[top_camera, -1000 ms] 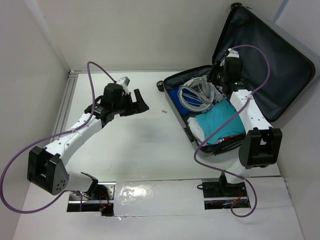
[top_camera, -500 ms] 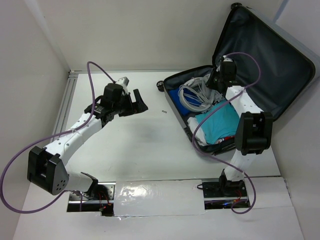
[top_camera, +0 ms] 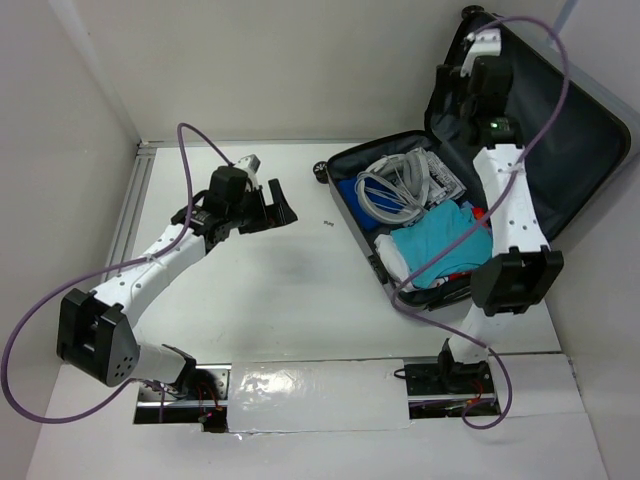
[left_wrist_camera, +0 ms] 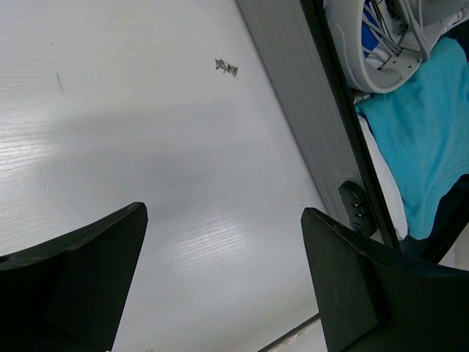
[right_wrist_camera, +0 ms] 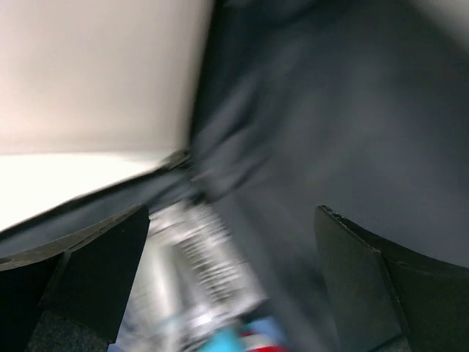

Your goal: Pack the luggage

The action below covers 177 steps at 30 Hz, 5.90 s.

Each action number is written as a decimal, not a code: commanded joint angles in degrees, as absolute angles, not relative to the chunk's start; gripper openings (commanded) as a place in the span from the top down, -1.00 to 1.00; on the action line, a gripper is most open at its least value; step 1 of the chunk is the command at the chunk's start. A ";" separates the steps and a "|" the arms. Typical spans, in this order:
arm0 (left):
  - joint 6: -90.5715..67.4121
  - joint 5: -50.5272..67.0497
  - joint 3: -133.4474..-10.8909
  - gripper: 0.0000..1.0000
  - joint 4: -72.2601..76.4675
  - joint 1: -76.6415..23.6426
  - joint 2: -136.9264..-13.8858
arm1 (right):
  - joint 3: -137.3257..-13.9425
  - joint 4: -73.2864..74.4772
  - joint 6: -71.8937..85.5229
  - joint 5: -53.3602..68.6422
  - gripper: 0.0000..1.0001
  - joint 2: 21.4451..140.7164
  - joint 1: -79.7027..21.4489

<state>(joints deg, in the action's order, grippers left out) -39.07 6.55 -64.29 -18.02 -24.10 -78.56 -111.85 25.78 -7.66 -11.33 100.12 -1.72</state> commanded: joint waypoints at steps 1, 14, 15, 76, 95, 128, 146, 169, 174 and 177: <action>-37.97 7.82 -66.09 -0.98 -17.58 -24.17 -78.93 | -115.66 22.96 -23.19 -29.49 -1.00 97.11 -2.29; -37.36 4.31 -68.55 -0.98 -21.18 -24.17 -79.54 | -125.50 13.19 -45.25 -47.02 -1.00 109.77 4.48; -37.35 4.31 -69.25 -0.98 -21.18 -24.17 -79.54 | -126.03 11.79 -47.18 -47.02 -1.00 109.78 4.48; -39.55 2.91 -58.80 -0.98 -20.82 -24.17 -68.48 | -119.65 27.13 -33.03 -67.93 0.86 99.50 -48.84; -46.06 -7.74 -57.75 -0.98 -40.17 -21.88 -52.39 | -85.17 18.11 8.76 -35.14 -1.00 74.28 -56.19; -41.48 17.21 -90.22 -0.66 -16.79 -22.68 -116.88 | -76.75 26.37 7.01 37.57 0.04 98.01 22.77; -36.31 18.90 -119.96 -0.68 -23.20 -11.61 -137.37 | -61.60 21.88 16.52 37.46 0.20 77.00 -20.98; -32.16 10.13 -116.92 -1.00 -33.75 1.49 -108.13 | -69.93 17.23 15.29 3.68 -1.00 71.71 -8.61; -37.61 0.45 -101.81 -1.00 -40.33 2.89 -91.52 | -78.47 15.22 15.29 8.86 -1.00 83.20 -3.62; -43.49 -3.87 -86.09 -1.00 -41.13 3.52 -78.78 | -85.41 13.89 17.30 14.76 -1.00 91.62 -2.38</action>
